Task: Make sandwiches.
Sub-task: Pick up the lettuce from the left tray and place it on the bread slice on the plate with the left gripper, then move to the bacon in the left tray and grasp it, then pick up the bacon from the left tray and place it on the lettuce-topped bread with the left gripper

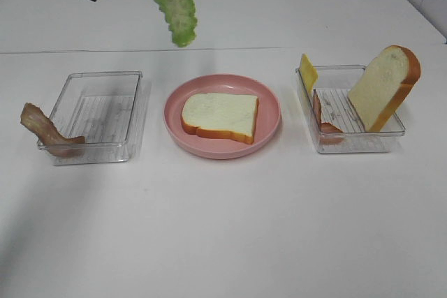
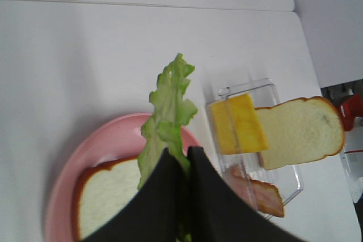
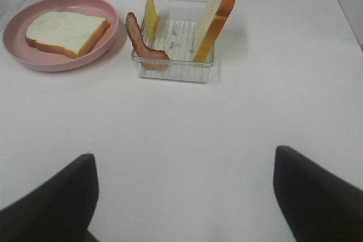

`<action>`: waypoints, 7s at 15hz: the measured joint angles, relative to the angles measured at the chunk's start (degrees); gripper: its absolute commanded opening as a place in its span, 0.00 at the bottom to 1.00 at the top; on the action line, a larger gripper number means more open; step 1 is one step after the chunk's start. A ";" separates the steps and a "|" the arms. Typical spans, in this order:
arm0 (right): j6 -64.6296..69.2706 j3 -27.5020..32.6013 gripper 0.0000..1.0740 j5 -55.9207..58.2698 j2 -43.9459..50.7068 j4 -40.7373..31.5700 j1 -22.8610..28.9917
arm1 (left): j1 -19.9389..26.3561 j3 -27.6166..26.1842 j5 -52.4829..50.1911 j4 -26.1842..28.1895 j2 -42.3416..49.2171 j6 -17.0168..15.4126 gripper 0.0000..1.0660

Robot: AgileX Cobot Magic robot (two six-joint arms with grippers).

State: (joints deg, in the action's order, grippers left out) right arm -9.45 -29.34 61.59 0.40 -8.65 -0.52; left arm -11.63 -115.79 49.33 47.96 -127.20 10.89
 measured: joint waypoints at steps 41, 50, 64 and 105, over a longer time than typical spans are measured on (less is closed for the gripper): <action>0.00 0.00 0.74 0.00 0.00 0.00 0.00 | -10.54 -0.52 18.96 -48.76 10.66 -21.20 0.70; 0.00 0.00 0.74 0.00 0.00 -0.06 0.00 | -3.84 8.42 20.17 -54.20 18.28 -23.61 0.70; 0.00 0.00 0.74 0.00 0.00 -0.11 0.00 | 4.01 29.28 9.91 -46.64 10.66 -23.38 0.70; 0.00 0.00 0.74 0.00 0.00 -0.23 0.00 | -8.31 19.19 -3.55 26.81 -5.50 18.56 0.00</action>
State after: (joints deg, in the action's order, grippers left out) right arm -9.45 -29.34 61.59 0.40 -8.88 -0.52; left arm -19.94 -96.60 45.78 74.77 -132.70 29.45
